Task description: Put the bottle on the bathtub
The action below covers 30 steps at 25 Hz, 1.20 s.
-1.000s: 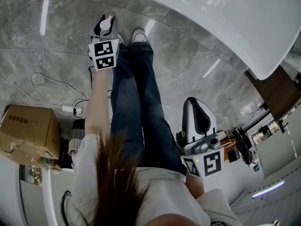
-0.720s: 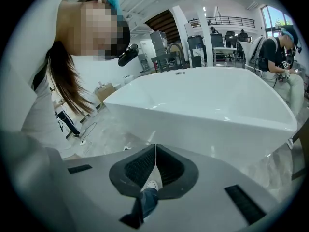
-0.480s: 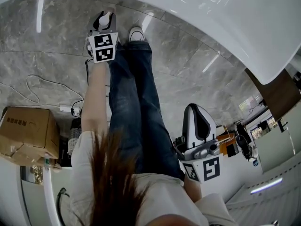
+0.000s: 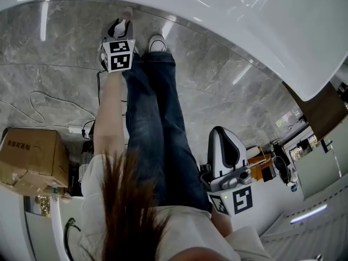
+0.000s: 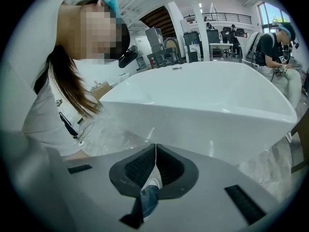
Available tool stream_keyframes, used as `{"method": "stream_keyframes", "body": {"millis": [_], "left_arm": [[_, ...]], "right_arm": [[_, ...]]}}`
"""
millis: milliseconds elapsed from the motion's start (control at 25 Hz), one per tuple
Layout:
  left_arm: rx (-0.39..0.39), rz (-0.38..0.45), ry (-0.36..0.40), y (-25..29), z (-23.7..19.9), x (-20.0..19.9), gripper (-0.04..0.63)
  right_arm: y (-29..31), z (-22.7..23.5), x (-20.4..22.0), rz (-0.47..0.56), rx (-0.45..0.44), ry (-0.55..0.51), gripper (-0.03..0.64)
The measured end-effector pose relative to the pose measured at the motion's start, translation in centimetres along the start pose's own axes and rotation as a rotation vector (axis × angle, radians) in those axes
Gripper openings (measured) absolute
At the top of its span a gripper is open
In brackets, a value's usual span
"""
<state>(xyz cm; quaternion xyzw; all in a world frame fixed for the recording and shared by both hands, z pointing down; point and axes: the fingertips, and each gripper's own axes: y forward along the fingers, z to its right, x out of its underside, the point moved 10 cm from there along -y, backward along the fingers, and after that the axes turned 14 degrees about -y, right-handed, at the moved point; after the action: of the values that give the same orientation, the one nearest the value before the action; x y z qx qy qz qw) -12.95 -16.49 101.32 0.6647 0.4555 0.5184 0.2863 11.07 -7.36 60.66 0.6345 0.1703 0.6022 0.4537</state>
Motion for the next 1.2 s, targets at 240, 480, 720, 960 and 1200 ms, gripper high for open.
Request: {"method": "stream_keyframes", "body": {"millis": [240,480,720,960,1200], "left_arm": [[0.021,0.02,0.032,0.1,-0.2,-0.3,0.156],[0.02,0.016,-0.013,-0.7,-0.2,0.7,0.163],[0.072,0.044,-0.039,-1.0,0.5,-0.3,0.253],[0.053,0.068,-0.058,-2.3,0.4,-0.8,0.265],[0.042,0.118,-0.047,-4.6,0.4,-1.7,0.237]], "right_arm": [[0.4,-0.7,0.1,-0.002,-0.008,-0.006,0.015],[0.3,-1.8,-0.2,0.003,-0.027,-0.015,0.015],[0.4,-2.2,-0.6,0.012,-0.038,-0.03,0.015],[-0.3,-2.3,-0.7,0.027,-0.049,-0.033,0.015],[-0.8,-2.1,-1.1,0.042,-0.056,-0.028,0.015]]}}
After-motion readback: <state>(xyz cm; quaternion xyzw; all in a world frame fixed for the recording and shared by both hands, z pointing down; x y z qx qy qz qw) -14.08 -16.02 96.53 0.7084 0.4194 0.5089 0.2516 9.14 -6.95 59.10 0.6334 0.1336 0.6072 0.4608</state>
